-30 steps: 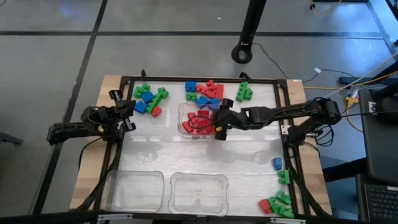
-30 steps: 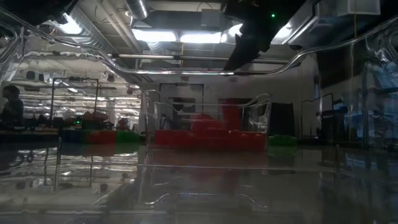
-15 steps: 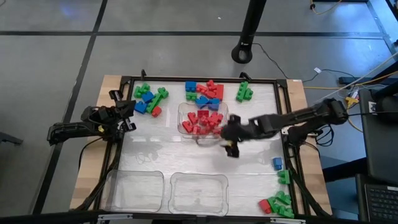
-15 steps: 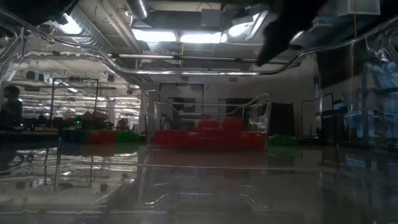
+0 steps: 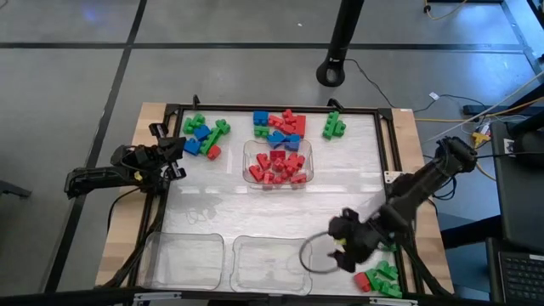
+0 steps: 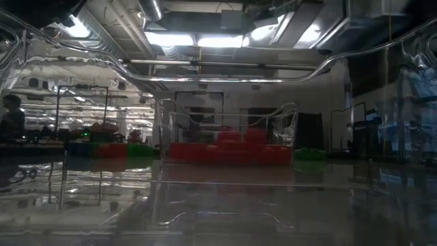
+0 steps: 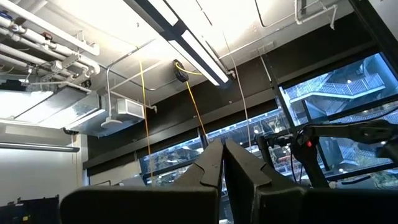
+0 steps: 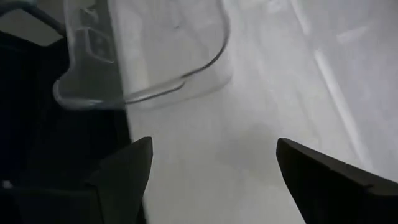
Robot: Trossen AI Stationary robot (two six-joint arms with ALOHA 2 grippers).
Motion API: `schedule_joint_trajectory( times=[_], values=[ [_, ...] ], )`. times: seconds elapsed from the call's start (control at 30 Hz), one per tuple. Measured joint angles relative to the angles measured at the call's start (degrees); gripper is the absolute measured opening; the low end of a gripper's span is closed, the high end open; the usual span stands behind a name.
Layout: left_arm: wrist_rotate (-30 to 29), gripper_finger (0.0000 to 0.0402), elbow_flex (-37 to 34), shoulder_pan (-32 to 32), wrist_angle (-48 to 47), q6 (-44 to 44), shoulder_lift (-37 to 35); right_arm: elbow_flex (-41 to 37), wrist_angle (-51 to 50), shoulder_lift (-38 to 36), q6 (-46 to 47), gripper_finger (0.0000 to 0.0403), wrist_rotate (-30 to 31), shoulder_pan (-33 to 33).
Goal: Sort blocks
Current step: Put the red game piece into the top right transparent bin
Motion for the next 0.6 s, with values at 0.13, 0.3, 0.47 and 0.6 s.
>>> schedule_joint_trajectory(
  times=[0.13,0.3,0.47,0.6],
  values=[
    [0.0,0.0006,0.0,-0.02,0.01,-0.08,-0.01,-0.02,1.71,2.61,5.18,0.0342,2.17,4.58],
    [0.0,0.0006,-0.02,-0.01,0.08,0.23,0.0,0.0,4.22,6.7,12.17,0.0342,0.97,8.69],
    [0.0,0.0006,-0.02,0.0,0.36,0.43,-0.02,0.0,4.84,9.96,24.53,0.0342,-6.72,13.11],
    [0.0,0.0006,-0.01,0.0,0.48,0.92,-0.01,0.0,5.77,12.04,33.3,0.0342,-13.77,16.09]
  ],
)
